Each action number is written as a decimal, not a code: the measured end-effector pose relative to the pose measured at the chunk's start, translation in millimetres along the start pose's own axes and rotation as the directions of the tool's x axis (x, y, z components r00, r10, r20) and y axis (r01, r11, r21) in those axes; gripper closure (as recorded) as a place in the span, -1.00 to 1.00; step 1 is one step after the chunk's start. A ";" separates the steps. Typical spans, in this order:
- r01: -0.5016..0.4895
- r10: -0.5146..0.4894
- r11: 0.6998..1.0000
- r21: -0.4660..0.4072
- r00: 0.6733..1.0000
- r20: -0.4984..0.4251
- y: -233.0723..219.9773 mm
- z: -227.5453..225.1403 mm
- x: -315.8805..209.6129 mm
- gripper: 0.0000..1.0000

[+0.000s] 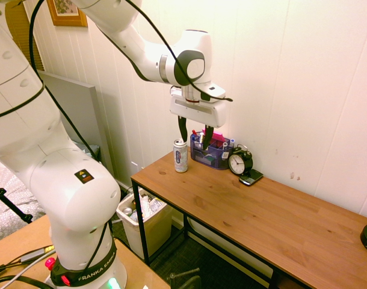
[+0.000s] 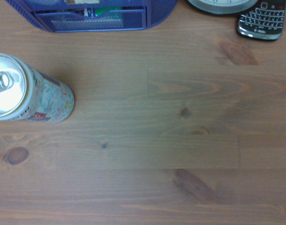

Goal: Throw the can in the trash bin

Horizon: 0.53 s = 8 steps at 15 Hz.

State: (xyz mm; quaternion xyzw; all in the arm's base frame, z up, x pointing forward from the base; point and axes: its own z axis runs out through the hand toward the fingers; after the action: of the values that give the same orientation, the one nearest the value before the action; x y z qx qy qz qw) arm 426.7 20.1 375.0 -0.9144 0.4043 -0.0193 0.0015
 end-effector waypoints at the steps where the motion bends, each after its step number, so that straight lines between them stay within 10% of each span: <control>1: -0.001 0.001 1.000 0.002 1.000 0.001 0.3 0.6 1.0 -1.00; 8: 0.119 -0.120 0.993 0.026 0.992 0.028 -54.4 18.6 -66.1 -1.00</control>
State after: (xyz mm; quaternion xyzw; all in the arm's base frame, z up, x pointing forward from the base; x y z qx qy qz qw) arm 423.1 105.4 355.2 -0.9371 0.3485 -0.0108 0.0174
